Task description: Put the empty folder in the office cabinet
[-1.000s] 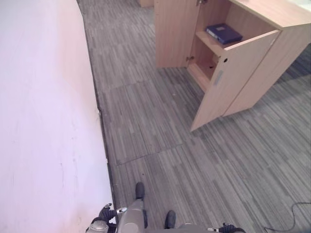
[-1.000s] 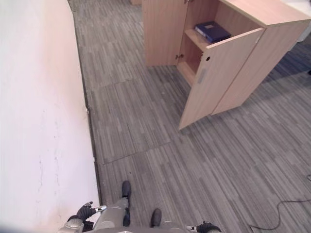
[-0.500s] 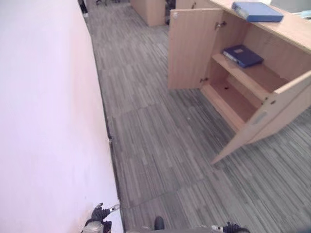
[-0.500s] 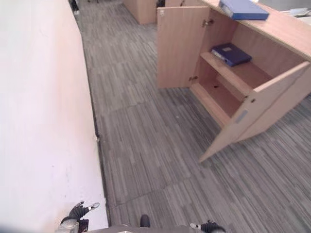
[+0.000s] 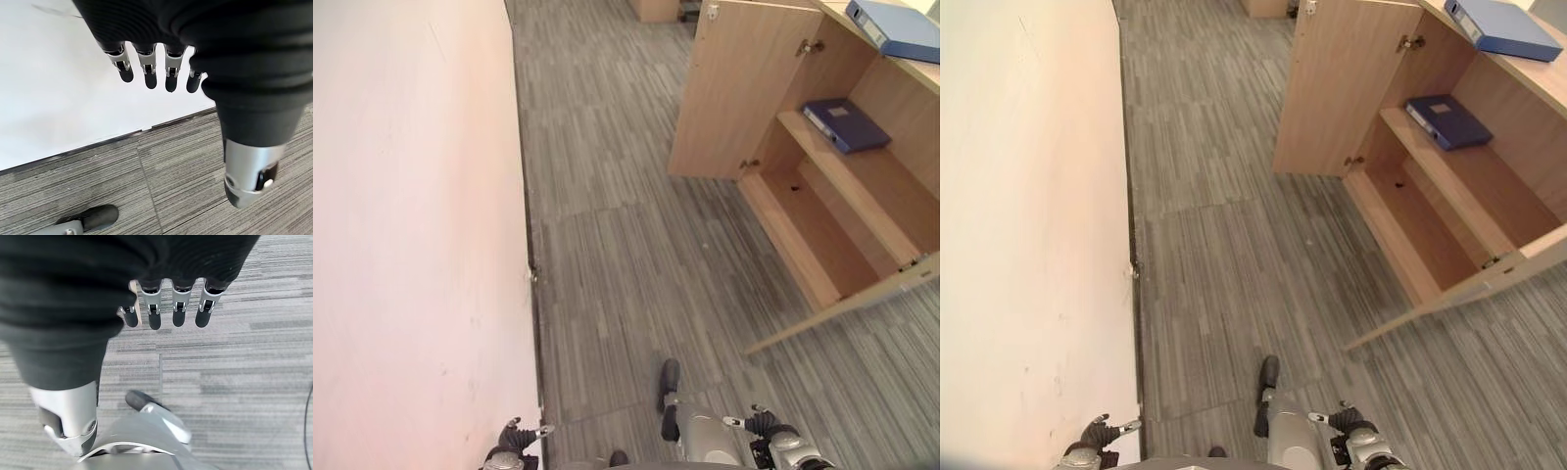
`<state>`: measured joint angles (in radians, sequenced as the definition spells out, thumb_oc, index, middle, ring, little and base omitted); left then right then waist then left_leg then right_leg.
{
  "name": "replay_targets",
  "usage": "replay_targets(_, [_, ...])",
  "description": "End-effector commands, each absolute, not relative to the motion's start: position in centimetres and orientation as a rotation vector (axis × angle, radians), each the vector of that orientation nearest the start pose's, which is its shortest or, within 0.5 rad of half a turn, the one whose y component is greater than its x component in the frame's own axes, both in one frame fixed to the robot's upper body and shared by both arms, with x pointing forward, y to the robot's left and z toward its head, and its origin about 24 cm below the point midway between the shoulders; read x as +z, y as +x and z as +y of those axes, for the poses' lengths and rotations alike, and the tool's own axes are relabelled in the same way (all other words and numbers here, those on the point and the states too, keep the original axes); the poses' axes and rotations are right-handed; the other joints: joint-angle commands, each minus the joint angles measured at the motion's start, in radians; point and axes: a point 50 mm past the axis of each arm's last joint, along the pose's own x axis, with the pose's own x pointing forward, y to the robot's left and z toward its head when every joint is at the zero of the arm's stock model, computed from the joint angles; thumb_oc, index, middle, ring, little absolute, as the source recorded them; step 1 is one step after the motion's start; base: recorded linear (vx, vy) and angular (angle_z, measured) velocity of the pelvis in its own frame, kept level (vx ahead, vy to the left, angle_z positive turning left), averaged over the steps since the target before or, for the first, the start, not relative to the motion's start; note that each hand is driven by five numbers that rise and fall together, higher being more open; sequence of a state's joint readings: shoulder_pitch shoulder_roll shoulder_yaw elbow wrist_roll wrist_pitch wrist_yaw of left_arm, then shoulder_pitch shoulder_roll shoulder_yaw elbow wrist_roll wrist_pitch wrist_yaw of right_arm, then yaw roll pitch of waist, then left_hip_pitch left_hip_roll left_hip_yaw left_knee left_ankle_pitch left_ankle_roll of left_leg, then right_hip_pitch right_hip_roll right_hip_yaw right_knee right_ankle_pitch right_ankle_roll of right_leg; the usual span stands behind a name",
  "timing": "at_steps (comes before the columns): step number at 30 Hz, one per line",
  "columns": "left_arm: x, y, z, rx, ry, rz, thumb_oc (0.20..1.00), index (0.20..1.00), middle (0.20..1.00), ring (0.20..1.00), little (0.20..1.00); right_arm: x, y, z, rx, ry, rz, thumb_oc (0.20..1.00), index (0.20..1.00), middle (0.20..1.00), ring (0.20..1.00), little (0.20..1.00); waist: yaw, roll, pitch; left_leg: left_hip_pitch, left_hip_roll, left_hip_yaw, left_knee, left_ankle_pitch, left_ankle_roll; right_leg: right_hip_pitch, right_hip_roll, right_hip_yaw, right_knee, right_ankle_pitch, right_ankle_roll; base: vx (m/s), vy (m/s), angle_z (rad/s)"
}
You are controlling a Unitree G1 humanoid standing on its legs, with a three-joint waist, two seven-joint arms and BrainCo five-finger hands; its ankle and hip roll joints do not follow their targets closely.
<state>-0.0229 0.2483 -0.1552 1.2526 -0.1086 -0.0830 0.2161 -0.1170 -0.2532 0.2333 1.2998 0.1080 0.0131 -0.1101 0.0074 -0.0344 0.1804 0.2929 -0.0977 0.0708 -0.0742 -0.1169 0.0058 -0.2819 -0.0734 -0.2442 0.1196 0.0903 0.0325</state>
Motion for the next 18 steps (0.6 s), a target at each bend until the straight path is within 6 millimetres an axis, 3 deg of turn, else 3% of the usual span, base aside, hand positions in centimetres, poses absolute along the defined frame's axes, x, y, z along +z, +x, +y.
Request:
replay_targets(1, [-15.2,9.5,25.7,0.314,0.367,1.127,1.0,1.0,1.0,1.0,1.0,-15.9,10.2,-23.9,-0.131,-0.371,1.254,1.0,1.0,1.0,1.0,1.0,-0.01,-0.012,-0.019,-0.09,0.07,-0.027,-0.013,-0.032,-0.005,0.129,-0.035,0.049,-0.126,0.026,0.113,0.33,-0.267,0.23])
replay_targets(4, [-15.4,9.5,25.2,0.316,0.344,1.131,1.0,1.0,1.0,1.0,1.0,-16.1,9.1,-24.3,-0.166,-0.352,1.288,1.0,1.0,1.0,1.0,1.0,-0.018,-0.005,-0.033,-0.073,0.124,-0.032,-0.006,-0.026,-0.031,0.151,-0.003,0.048,-0.107,-0.026,0.085,0.26,-0.258,0.08])
replay_targets(6, [-15.5,9.3,24.9,0.336,0.312,1.136,1.0,1.0,1.0,1.0,1.0,-16.4,7.7,-24.3,-0.188,-0.339,1.329,1.0,1.0,1.0,1.0,1.0,-0.021,-0.015,-0.038,-0.116,0.169,-0.008,0.15,-0.023,-0.06,0.192,0.024,0.047,-0.098,-0.08,0.05,0.24,-0.31,-0.26])
replay_targets(7, [-15.5,9.3,24.9,0.336,0.312,1.136,1.0,1.0,1.0,1.0,1.0,-16.4,7.7,-24.3,-0.188,-0.339,1.329,1.0,1.0,1.0,1.0,1.0,-0.021,-0.014,-0.038,-0.119,0.17,-0.009,0.155,-0.026,-0.061,0.192,0.024,0.046,-0.098,-0.08,0.049,0.13,-0.296,-0.17])
replay_targets(8, [-15.4,9.7,24.9,0.348,0.298,1.121,1.0,1.0,1.0,1.0,1.0,-16.5,7.1,-24.4,-0.204,-0.338,1.35,1.0,1.0,1.0,1.0,1.0,-0.014,-0.033,-0.012,-0.243,0.183,-0.017,0.409,0.035,-0.064,0.228,0.033,0.049,-0.094,-0.11,0.016,0.07,-0.295,-0.14])
replay_targets(10, [-15.2,10.4,24.9,0.356,0.295,1.093,1.0,1.0,1.0,1.0,1.0,-16.4,6.9,-25.0,-0.227,-0.345,1.359,1.0,1.0,1.0,1.0,1.0,-0.001,-0.05,0.02,-0.34,0.186,-0.02,0.579,0.086,-0.04,0.259,0.039,0.048,-0.098,-0.128,-0.009,0.04,-0.264,-0.12])
replay_targets(13, [-15.2,10.5,24.9,0.353,0.302,1.088,1.0,1.0,1.0,1.0,1.0,-16.3,6.8,-25.2,-0.232,-0.351,1.368,1.0,1.0,1.0,1.0,1.0,-0.001,-0.056,0.024,-0.378,0.198,-0.006,0.613,0.1,-0.031,0.27,0.041,0.044,-0.101,-0.136,-0.014,0.06,-0.103,-0.15])
replay_targets(14, [-15.3,10.2,24.7,0.326,0.32,1.093,1.0,1.0,1.0,1.0,1.0,-16.2,6.4,-25.7,-0.248,-0.361,1.378,1.0,1.0,1.0,1.0,1.0,0.016,-0.067,0.027,-0.452,0.18,0.022,0.54,0.057,-0.011,0.307,0.032,0.053,-0.119,-0.151,-0.011,0.19,-0.069,-0.03])
replay_targets(15, [-15.3,10.0,24.7,0.325,0.32,1.099,1.0,1.0,1.0,1.0,1.0,-16.2,6.4,-25.8,-0.249,-0.363,1.378,1.0,1.0,1.0,1.0,1.0,0.02,-0.067,0.026,-0.453,0.173,0.024,0.495,0.053,-0.013,0.315,0.028,0.056,-0.121,-0.152,-0.007,0.26,-0.056,0.09])
replay_targets(17, [-15.6,9.4,24.6,0.337,0.308,1.123,1.0,1.0,1.0,1.0,1.0,-16.2,6.2,-25.9,-0.247,-0.371,1.381,1.0,1.0,1.0,1.0,1.0,0.026,-0.059,0.016,-0.475,0.165,0.013,0.354,0.087,-0.031,0.334,0.024,0.052,-0.128,-0.17,-0.001,0.16,0.028,-0.02])
replay_targets(18, [-15.6,9.4,24.6,0.338,0.308,1.123,1.0,1.0,1.0,1.0,1.0,-16.2,6.2,-25.9,-0.247,-0.371,1.381,1.0,1.0,1.0,1.0,1.0,0.025,-0.06,0.014,-0.477,0.163,0.012,0.351,0.09,-0.031,0.332,0.023,0.05,-0.128,-0.17,-0.001,0.15,0.037,-0.03])
